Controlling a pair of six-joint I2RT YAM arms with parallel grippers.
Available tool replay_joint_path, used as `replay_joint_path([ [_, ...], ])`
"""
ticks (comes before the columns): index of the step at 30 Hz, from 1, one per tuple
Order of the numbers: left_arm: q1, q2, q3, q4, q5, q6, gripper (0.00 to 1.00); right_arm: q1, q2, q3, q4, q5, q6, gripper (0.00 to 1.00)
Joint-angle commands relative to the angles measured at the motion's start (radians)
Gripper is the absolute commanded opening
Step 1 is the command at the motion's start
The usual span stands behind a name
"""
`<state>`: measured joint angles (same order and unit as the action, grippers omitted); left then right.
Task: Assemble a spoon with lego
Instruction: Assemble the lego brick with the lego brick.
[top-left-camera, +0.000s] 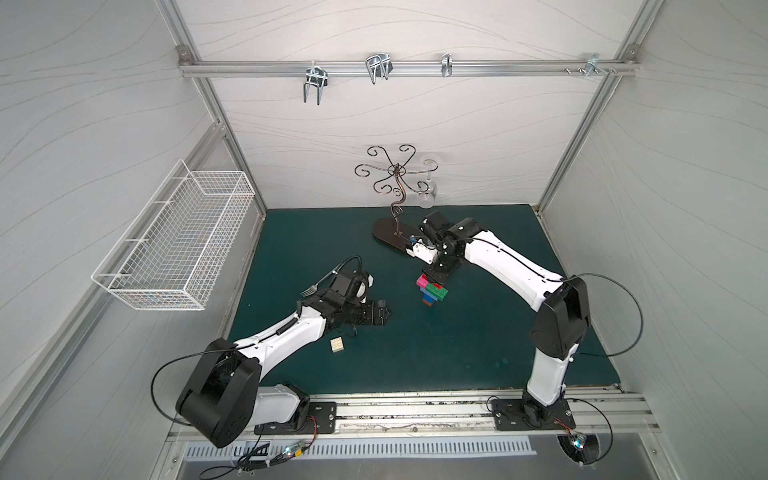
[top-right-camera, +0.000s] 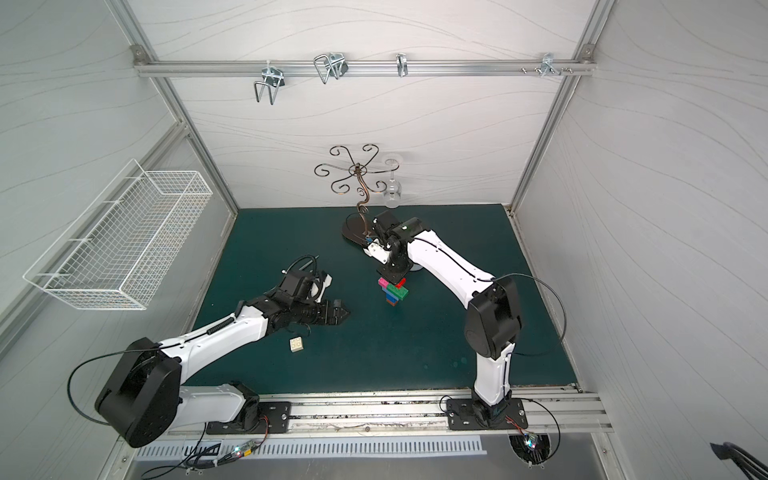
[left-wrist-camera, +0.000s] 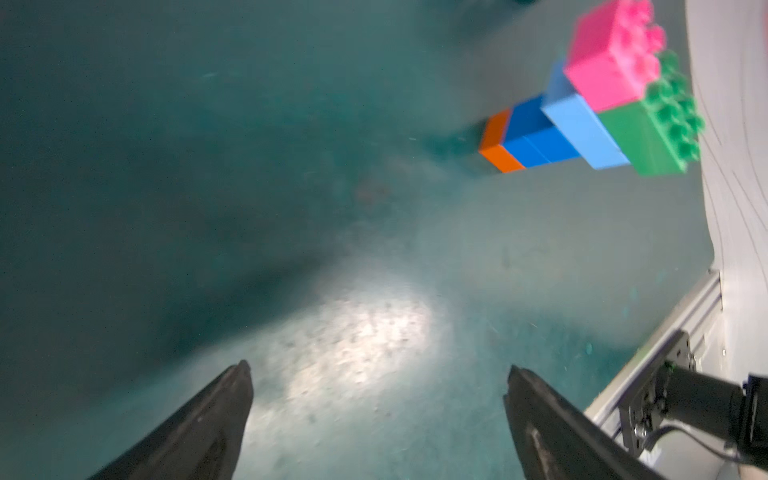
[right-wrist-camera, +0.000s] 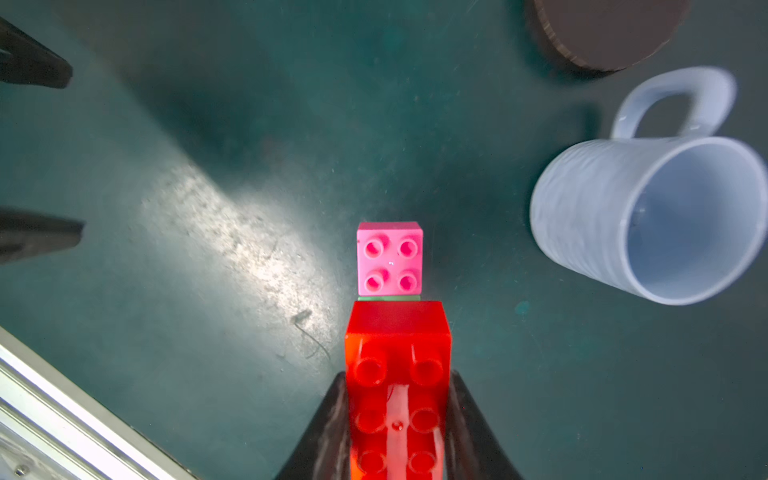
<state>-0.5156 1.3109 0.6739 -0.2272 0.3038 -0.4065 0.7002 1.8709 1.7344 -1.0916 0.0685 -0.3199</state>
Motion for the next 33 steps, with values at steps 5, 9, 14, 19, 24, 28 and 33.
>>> replay_joint_path([
  [5, -0.027, 0.058, 0.047, 0.051, -0.005, 0.034, 1.0, -0.004, 0.027, -0.004, -0.027, -0.005, -0.066, 0.1],
  [9, -0.029, 0.073, 0.053, 0.052, 0.0, 0.032, 1.0, -0.004, 0.044, -0.004, -0.022, 0.022, -0.07, 0.1],
  [14, -0.031, 0.08, 0.056, 0.046, -0.005, 0.034, 1.0, -0.005, 0.071, 0.007, -0.028, 0.033, -0.068, 0.09],
  [19, -0.031, 0.086, 0.058, 0.043, -0.006, 0.032, 1.0, -0.006, 0.081, 0.01, -0.031, 0.033, -0.065, 0.09],
  [24, -0.031, 0.094, 0.063, 0.038, -0.006, 0.032, 1.0, -0.005, 0.08, 0.012, -0.035, 0.031, -0.062, 0.09],
  [28, -0.032, 0.097, 0.064, 0.035, -0.009, 0.034, 1.0, -0.005, 0.072, 0.016, -0.04, 0.028, -0.057, 0.09],
  [33, -0.031, 0.1, 0.066, 0.037, -0.011, 0.031, 1.0, -0.002, 0.057, 0.017, -0.035, 0.066, -0.05, 0.09],
])
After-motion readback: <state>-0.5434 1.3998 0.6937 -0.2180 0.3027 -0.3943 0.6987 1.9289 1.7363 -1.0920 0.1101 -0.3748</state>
